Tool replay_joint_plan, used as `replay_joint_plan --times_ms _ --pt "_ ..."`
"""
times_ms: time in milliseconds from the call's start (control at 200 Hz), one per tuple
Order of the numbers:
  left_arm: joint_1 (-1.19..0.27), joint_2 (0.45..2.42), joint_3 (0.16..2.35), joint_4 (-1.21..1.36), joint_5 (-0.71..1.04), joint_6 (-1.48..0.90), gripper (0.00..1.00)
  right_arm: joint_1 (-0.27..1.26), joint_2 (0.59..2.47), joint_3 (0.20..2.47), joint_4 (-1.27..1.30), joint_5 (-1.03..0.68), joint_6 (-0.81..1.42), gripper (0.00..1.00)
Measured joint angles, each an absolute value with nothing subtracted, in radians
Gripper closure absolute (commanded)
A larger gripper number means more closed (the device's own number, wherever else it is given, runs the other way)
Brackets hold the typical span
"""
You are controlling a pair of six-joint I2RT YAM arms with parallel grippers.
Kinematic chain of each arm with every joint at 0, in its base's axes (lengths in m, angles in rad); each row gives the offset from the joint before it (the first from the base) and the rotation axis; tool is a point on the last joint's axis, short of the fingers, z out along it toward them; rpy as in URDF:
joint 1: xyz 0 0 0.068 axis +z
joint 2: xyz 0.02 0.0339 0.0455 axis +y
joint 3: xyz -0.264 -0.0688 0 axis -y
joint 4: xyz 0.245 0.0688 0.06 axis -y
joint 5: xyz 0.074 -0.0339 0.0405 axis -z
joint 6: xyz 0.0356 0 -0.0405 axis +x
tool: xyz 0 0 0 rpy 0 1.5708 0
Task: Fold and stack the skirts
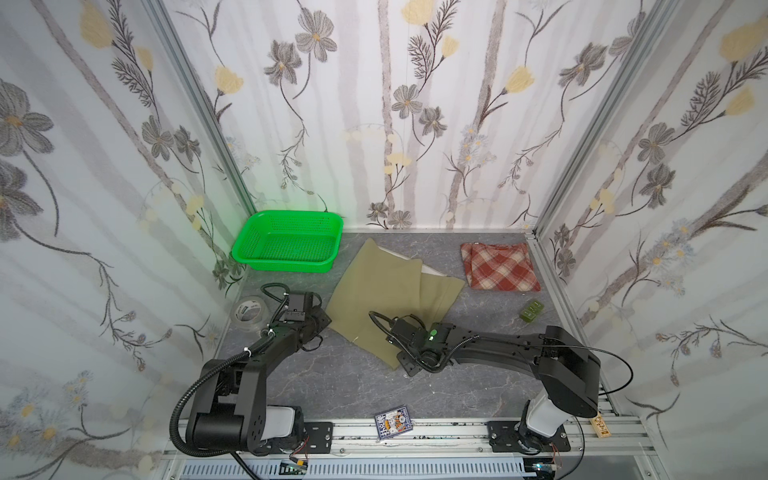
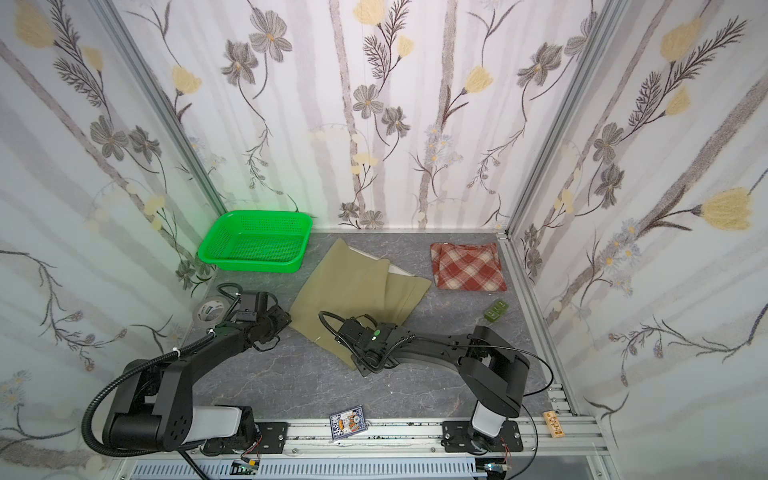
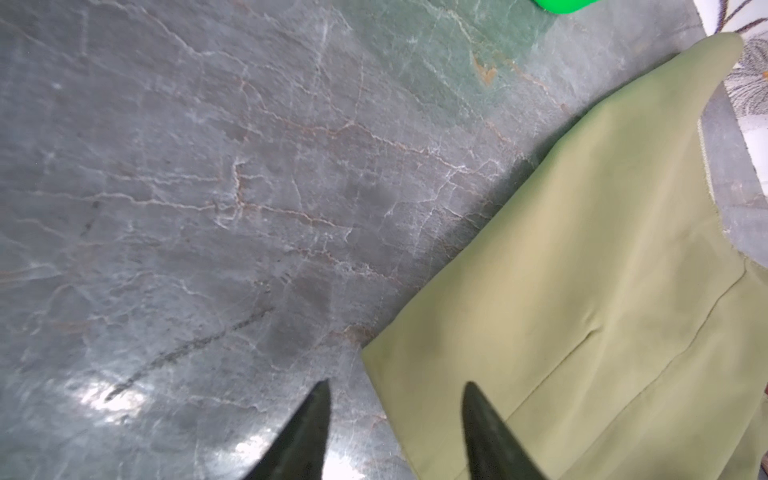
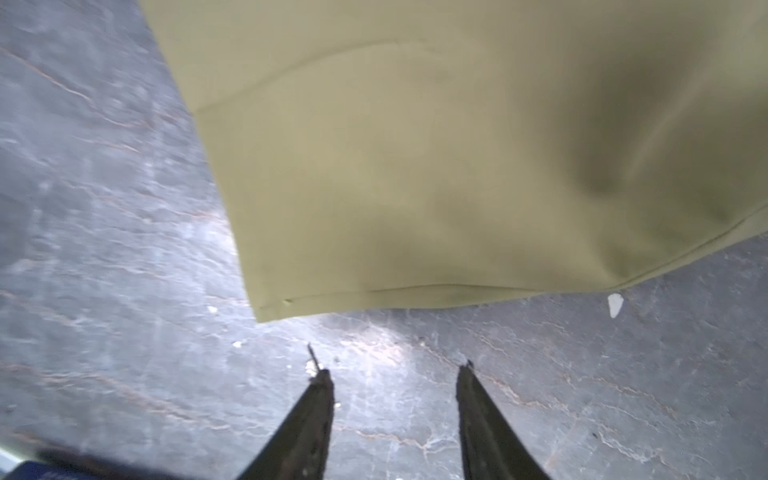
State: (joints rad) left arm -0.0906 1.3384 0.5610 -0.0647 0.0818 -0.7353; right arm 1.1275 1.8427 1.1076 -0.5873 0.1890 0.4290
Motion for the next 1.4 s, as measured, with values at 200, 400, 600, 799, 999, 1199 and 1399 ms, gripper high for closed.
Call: replay_joint_plan --times_ms 200,400,600,799,999,1199,1399 --pt "-0.091 1.378 0.570 -0.065 0.082 -0.734 0.39 1.146 1.900 1.143 -0.538 0.136 0.429 0.51" --pt "-0.091 1.460 0.620 -0.064 0.061 -0.710 0.62 1.152 1.957 1.163 -0.521 0.109 0.425 0.49" --pt "-0.091 1.517 0.672 -0.063 0.033 -0.683 0.72 1.151 1.976 1.159 -0.511 0.101 0.425 0.45" --pt "-0.092 1.546 0.688 -0.061 0.018 -0.680 0.88 1.152 2.016 1.152 -0.501 0.105 0.424 0.51" --pt "-0.094 1.560 0.687 -0.056 0.015 -0.673 0.91 1.153 2.027 1.158 -0.490 0.128 0.425 0.54" --pt "-0.096 1.524 0.659 -0.036 0.020 -0.670 0.50 1.153 2.024 1.158 -0.486 0.129 0.426 0.50" --pt "-0.096 1.434 0.611 -0.042 0.021 -0.673 0.45 1.152 2.014 1.158 -0.498 0.115 0.426 0.50"
